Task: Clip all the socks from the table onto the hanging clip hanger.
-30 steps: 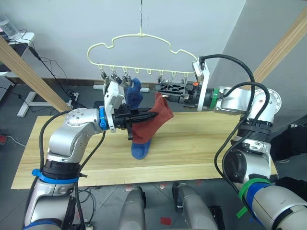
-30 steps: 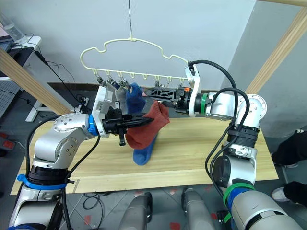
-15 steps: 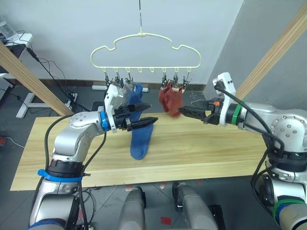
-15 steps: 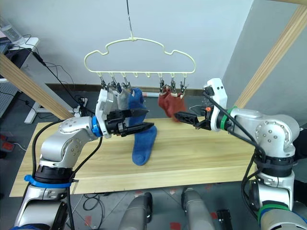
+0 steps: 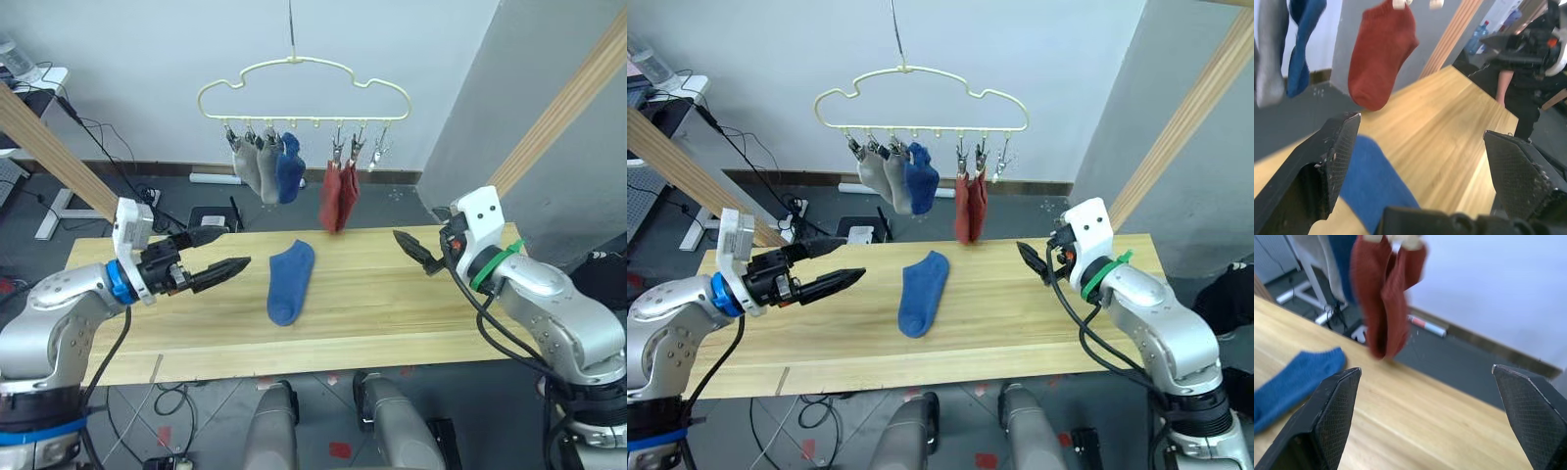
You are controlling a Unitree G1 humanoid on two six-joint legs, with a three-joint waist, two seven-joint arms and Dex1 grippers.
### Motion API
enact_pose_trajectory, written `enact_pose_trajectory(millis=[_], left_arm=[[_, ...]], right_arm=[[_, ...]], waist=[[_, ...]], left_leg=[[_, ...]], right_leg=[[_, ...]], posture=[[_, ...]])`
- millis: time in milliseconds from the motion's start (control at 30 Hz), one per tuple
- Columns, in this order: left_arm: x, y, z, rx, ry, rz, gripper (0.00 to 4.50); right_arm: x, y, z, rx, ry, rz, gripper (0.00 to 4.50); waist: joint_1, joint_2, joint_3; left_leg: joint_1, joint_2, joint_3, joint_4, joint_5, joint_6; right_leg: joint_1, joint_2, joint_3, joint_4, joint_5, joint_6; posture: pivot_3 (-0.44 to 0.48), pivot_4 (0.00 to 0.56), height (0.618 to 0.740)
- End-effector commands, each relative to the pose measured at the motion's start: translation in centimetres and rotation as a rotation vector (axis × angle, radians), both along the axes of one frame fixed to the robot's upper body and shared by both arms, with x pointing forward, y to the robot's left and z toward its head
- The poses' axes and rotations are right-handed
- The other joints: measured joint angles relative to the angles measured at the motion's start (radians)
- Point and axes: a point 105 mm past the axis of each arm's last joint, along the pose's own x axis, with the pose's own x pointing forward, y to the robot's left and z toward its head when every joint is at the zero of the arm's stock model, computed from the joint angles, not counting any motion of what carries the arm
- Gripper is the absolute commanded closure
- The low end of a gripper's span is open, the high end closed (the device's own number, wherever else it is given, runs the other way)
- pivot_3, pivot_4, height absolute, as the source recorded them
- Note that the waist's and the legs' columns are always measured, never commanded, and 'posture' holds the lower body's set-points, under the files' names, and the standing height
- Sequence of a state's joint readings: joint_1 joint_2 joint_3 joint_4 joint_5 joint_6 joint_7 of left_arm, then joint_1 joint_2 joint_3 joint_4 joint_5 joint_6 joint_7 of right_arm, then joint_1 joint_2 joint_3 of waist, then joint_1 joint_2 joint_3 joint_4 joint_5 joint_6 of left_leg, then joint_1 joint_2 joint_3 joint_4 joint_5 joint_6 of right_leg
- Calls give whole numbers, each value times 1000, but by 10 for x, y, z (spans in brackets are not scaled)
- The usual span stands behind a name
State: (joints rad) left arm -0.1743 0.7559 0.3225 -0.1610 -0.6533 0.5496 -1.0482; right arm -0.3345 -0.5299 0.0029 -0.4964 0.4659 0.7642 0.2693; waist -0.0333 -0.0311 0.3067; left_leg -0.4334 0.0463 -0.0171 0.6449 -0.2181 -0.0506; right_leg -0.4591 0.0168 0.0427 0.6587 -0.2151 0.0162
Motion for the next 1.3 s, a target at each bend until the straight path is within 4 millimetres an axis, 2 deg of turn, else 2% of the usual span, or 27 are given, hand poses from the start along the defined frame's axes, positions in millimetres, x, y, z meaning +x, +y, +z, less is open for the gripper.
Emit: enact_pose_trajectory(millis=[33,233,467,733,1300], left_arm=[[2,8,10,2,-83,104,27],[-1,14,3,36,-81,202,27],[0,33,-13,147,-85,353,27],[-4,26,-18,122,-86,284,27],[-6,23,-10,97,-107,263,27]], right_arm=[[1,0,11,-36,-102,-18,0],[4,-1,12,-23,-133,-72,0],[2,1,5,-7,-119,-112,0],[9,-5,8,-9,-127,-147,0],[13,-5,9,7,-115,-194,0]], waist=[[2,0,0],[5,0,0],[5,0,0],[5,0,0],[5,0,0]], left_leg=[[0,0,0,0,0,0],[1,0,0,0,0,0],[1,0,0,-1,0,0],[1,0,0,-1,0,0],[1,0,0,-1,0,0]], right_leg=[[0,0,0,0,0,0],[1,0,0,0,0,0],[0,0,0,0,0,0],[0,0,0,0,0,0],[0,0,0,0,0,0]], posture=[[17,323,740],[40,316,740],[40,310,740],[30,311,740],[35,315,740]])
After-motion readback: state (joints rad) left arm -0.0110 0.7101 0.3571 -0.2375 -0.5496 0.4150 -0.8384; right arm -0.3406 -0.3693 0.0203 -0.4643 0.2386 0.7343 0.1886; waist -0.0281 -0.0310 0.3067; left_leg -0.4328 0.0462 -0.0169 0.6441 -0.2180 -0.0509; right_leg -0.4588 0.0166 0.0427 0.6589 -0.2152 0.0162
